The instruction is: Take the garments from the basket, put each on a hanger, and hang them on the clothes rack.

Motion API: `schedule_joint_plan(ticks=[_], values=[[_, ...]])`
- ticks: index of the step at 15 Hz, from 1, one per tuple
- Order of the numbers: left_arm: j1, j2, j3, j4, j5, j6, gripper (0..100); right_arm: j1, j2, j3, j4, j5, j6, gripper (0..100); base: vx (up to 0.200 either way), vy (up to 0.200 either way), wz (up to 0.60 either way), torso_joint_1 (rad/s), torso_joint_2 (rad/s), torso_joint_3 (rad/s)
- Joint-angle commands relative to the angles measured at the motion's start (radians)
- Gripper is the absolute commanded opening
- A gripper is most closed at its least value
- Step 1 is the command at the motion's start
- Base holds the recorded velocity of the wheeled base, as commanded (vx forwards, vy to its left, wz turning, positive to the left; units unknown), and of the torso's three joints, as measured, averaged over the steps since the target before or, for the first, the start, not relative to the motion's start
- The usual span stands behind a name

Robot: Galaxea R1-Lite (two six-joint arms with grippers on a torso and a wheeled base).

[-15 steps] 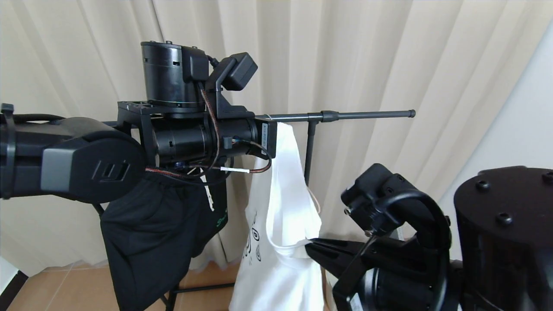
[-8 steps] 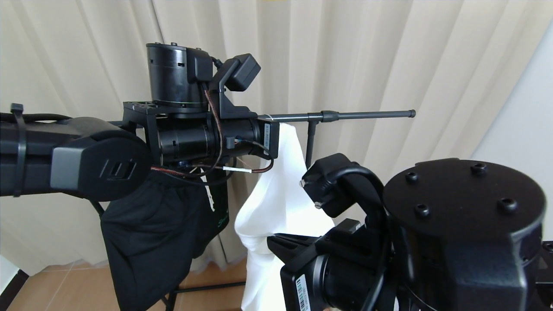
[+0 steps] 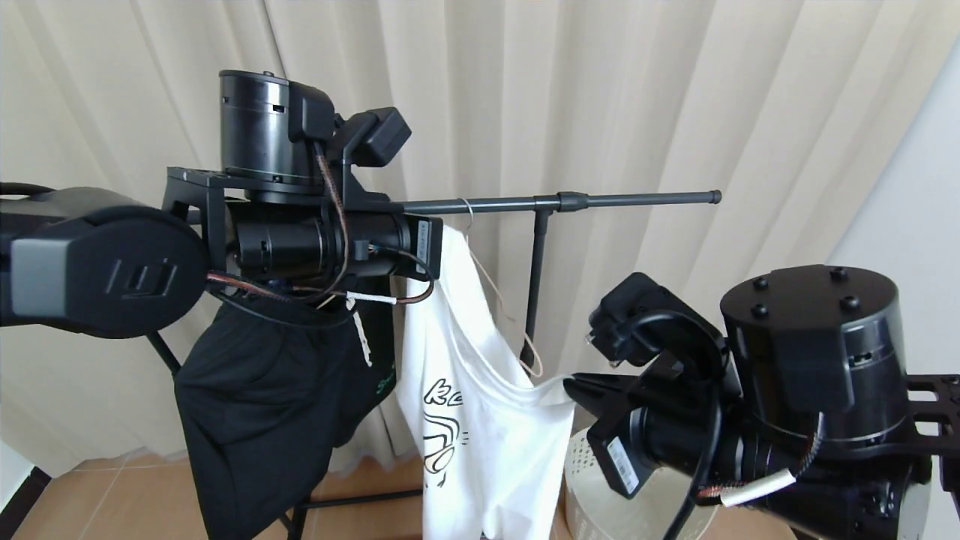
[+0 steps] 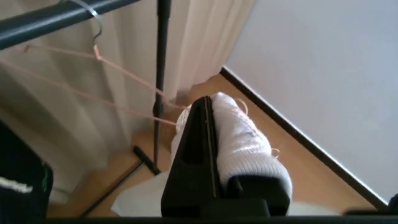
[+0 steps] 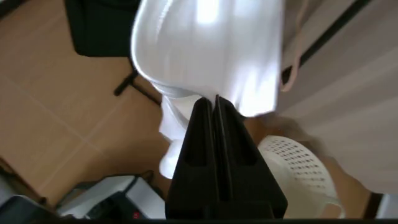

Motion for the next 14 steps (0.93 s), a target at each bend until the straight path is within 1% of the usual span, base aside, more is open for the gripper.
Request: schedule_joint_plan(ticks=[1,2,3,4,5,6,7,8,9,10,11,12,13,14], values=[[0.004,-0.052,0.004,0.033,0.022,0.002,0,-0.077,-0.008,0.014,-0.008,0.001,-0.016,0,0.000,0.000,0.00,0.000,0.00,0.000],[0.004,-0.127,0.004,0.194,0.048,0.055,0,-0.141,0.045,-0.036,-0.027,0.007,-0.008,0,0.000,0.000,0.00,0.000,0.00,0.000],[0.001,-0.161,0.007,0.272,0.062,0.095,0,-0.161,0.075,-0.056,-0.068,0.007,0.010,0,0.000,0.000,0.00,0.000,0.00,0.000],[-0.003,-0.178,0.020,0.316,0.071,0.109,0,-0.171,0.103,-0.074,-0.111,0.002,0.037,0,0.000,0.000,0.00,0.000,0.00,0.000],[-0.013,-0.191,0.041,0.338,0.085,0.114,0,-0.172,0.134,-0.099,-0.145,-0.004,0.067,0,0.000,0.000,0.00,0.000,0.00,0.000],[-0.057,-0.214,0.098,0.349,0.108,0.114,0,-0.172,0.181,-0.148,-0.186,-0.005,0.127,0,0.000,0.000,0.00,0.000,0.00,0.000],[-0.074,-0.217,0.129,0.347,0.118,0.114,0,-0.172,0.201,-0.174,-0.194,-0.005,0.159,0,0.000,0.000,0.00,0.000,0.00,0.000],[-0.114,-0.225,0.182,0.346,0.138,0.114,0,-0.169,0.232,-0.219,-0.205,-0.005,0.214,0,0.000,0.000,0.00,0.000,0.00,0.000],[-0.144,-0.224,0.213,0.342,0.141,0.107,0,-0.163,0.249,-0.248,-0.217,-0.005,0.254,0,0.000,0.000,0.00,0.000,0.00,0.000],[-0.166,-0.224,0.231,0.342,0.143,0.104,0,-0.152,0.259,-0.266,-0.226,-0.007,0.277,0,0.000,0.000,0.00,0.000,0.00,0.000],[-0.223,-0.221,0.276,0.339,0.149,0.100,0,-0.125,0.275,-0.294,-0.245,-0.019,0.323,0,0.000,0.000,0.00,0.000,0.00,0.000],[-0.241,-0.219,0.282,0.339,0.152,0.094,0,-0.117,0.279,-0.300,-0.251,-0.024,0.334,0,0.000,0.000,0.00,0.000,0.00,0.000],[-0.292,-0.210,0.290,0.332,0.164,0.042,0,-0.105,0.293,-0.305,-0.272,-0.033,0.345,0,0.000,0.000,0.00,0.000,0.00,0.000],[-0.310,-0.204,0.287,0.318,0.169,0.012,0,-0.105,0.296,-0.303,-0.283,-0.033,0.345,0,0.000,0.000,0.00,0.000,0.00,0.000]])
